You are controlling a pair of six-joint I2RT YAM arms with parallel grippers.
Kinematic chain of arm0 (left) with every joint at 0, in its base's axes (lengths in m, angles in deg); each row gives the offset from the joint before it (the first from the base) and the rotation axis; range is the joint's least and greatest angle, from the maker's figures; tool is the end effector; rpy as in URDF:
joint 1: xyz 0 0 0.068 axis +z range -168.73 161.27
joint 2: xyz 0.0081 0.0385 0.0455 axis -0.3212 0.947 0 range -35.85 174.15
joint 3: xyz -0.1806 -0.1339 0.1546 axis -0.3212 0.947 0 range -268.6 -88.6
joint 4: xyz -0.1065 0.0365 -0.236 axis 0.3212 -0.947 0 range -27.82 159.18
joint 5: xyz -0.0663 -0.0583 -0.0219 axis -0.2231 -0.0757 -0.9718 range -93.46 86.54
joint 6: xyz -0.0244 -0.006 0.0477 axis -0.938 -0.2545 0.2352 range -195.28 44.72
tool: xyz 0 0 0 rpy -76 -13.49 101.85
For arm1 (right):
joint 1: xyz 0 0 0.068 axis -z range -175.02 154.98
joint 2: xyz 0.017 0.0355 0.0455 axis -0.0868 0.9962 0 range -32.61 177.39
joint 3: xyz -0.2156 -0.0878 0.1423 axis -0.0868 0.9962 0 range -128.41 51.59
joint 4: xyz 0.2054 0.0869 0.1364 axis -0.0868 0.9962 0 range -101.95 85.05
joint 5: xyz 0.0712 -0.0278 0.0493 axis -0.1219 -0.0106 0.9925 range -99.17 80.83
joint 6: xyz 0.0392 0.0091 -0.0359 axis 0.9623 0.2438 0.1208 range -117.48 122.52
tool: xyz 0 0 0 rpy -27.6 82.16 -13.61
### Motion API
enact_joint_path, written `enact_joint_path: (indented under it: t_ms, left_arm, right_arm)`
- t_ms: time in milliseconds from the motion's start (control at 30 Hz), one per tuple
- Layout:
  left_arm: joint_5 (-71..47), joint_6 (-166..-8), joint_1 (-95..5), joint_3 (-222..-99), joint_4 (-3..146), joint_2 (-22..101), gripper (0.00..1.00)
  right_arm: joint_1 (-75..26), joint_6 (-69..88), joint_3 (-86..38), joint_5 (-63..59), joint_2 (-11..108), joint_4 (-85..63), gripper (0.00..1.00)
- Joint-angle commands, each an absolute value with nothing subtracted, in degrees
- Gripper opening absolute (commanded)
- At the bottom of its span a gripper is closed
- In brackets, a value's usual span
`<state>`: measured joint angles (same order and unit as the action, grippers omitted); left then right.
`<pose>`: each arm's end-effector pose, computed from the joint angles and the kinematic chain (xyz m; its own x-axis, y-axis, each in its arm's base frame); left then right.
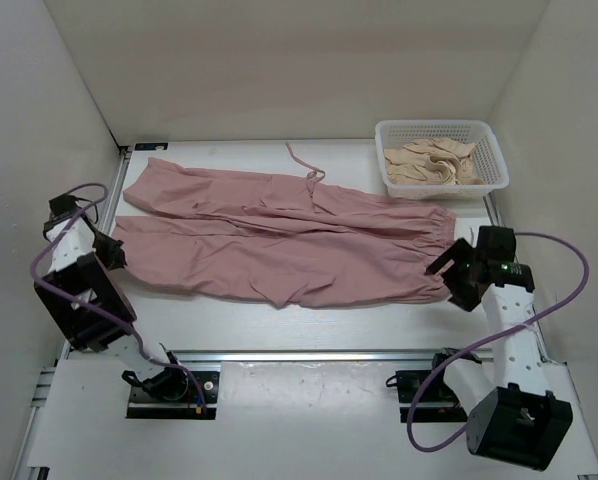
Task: Fold and stack the trousers
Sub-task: Fold the trousers
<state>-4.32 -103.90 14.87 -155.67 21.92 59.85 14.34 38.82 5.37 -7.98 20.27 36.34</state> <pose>0.2642 0.1748 0.2051 -0.4454 -0.8711 -0.2070 -0.8700 0.4756 -0.1297 0.1718 -0.0276 0.2655 -0.5617 0.6924 -0.4529 0.5998 0.7178 0.3535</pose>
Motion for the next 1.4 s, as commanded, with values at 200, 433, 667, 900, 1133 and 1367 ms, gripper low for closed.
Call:
enact_joint_path:
  t_ms: [200,433,667,900,1133,1367]
  left_arm:
    - [-7.22,-104.99,15.19,-156.98,22.16,48.44,0.1]
    - [-8.29,-104.46,14.66,-157.59,21.63,48.44,0.1]
    - [-9.43,-104.46,14.66,-158.12,21.1,48.44,0.1]
    - [-10.57,-104.98,14.66,-161.8,17.95,46.77,0.1]
    - [-9.97,-104.99,15.19,-169.27,13.63,42.73,0.1]
    - [-6.71,-106.04,17.82,-170.6,9.33,35.97,0.1]
  right_arm:
    - [20.8,43.3,18.62,0.59,21.34,29.63,0.82]
    - [20.8,45.93,19.77,1.2,28.38,17.95,0.81]
    - [20.8,47.87,19.24,-0.02,38.14,9.77,0.56]
    - [20.18,43.93,14.5,-5.55,36.31,15.1,0.03]
    - [20.18,40.32,4.75,-9.34,23.39,30.91,0.0]
    - [20.18,41.54,3.68,-16.28,12.14,44.63,0.0]
